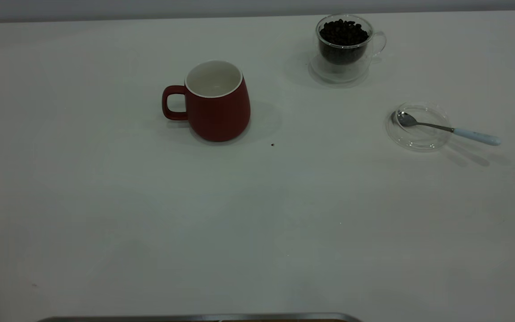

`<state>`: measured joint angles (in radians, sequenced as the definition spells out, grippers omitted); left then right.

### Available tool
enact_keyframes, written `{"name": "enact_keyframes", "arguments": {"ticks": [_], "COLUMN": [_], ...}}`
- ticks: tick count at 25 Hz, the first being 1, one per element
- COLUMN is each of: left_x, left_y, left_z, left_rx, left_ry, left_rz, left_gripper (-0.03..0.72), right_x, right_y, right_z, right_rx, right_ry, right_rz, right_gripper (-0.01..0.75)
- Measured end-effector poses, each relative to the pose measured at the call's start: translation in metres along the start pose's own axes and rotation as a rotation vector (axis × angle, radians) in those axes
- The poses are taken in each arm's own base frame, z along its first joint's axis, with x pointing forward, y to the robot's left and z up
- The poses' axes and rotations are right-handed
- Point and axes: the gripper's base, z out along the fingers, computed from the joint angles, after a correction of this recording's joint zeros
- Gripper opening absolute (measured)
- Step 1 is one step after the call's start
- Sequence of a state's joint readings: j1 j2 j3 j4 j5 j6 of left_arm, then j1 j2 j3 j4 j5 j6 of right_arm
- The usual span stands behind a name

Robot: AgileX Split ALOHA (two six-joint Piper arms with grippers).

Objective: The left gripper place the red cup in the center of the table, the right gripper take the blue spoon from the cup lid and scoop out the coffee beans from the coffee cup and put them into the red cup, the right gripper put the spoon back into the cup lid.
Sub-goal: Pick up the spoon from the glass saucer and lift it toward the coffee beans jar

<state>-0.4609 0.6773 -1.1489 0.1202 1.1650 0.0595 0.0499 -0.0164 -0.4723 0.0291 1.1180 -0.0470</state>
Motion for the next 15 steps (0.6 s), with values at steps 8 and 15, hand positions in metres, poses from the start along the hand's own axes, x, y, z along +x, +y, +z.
{"name": "enact_keyframes", "arguments": {"ticks": [8,15], "left_x": [0.081,0.136], "left_y": [-0.015,-0.019], "left_z": [0.015,0.038], "left_rx": [0.057,-0.123], "left_ry": [0.045,0.112], "left_rz": [-0.126,-0.299], "left_gripper": [0.578,0.578], "right_x": [0.0,0.0], "right_y": [0.0,0.0], "right_z": [0.0,0.0], "right_rx": [0.0,0.0], "right_ry": [0.0,0.0], "right_rz": [0.0,0.0], "right_gripper": [0.405,0.405]}}
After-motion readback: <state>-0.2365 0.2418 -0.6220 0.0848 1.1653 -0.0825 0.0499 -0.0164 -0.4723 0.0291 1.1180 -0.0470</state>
